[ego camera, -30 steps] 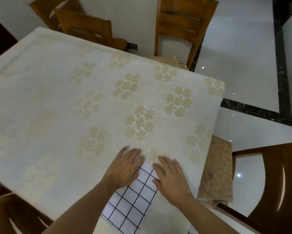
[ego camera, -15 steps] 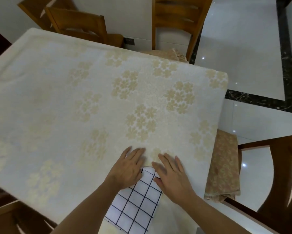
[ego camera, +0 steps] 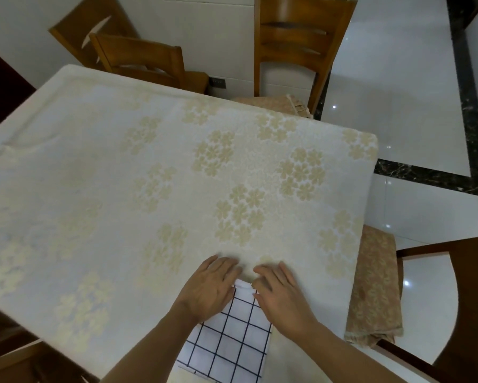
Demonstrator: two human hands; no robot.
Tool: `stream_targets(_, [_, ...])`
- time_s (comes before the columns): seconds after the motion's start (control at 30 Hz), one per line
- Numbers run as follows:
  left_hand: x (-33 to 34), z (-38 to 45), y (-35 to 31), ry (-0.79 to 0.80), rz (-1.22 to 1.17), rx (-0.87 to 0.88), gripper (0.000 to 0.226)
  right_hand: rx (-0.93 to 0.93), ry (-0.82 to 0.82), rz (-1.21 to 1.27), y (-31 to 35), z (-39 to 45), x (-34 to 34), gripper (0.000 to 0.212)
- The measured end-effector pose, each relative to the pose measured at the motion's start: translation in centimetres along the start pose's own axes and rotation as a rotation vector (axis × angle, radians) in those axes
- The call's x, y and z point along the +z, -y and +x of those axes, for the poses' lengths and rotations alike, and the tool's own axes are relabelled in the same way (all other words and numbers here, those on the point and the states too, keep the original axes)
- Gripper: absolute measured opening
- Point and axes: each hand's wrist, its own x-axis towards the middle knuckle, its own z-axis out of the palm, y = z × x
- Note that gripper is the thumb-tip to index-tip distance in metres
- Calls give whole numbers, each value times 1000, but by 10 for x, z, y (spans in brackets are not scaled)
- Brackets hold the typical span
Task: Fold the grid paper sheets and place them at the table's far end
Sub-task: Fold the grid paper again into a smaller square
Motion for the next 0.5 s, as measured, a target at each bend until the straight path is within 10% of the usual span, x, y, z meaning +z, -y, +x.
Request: stream_targets(0.5, [-13,33,0,-81,64,-99,27,16,-13,18,-24,47,-26,15])
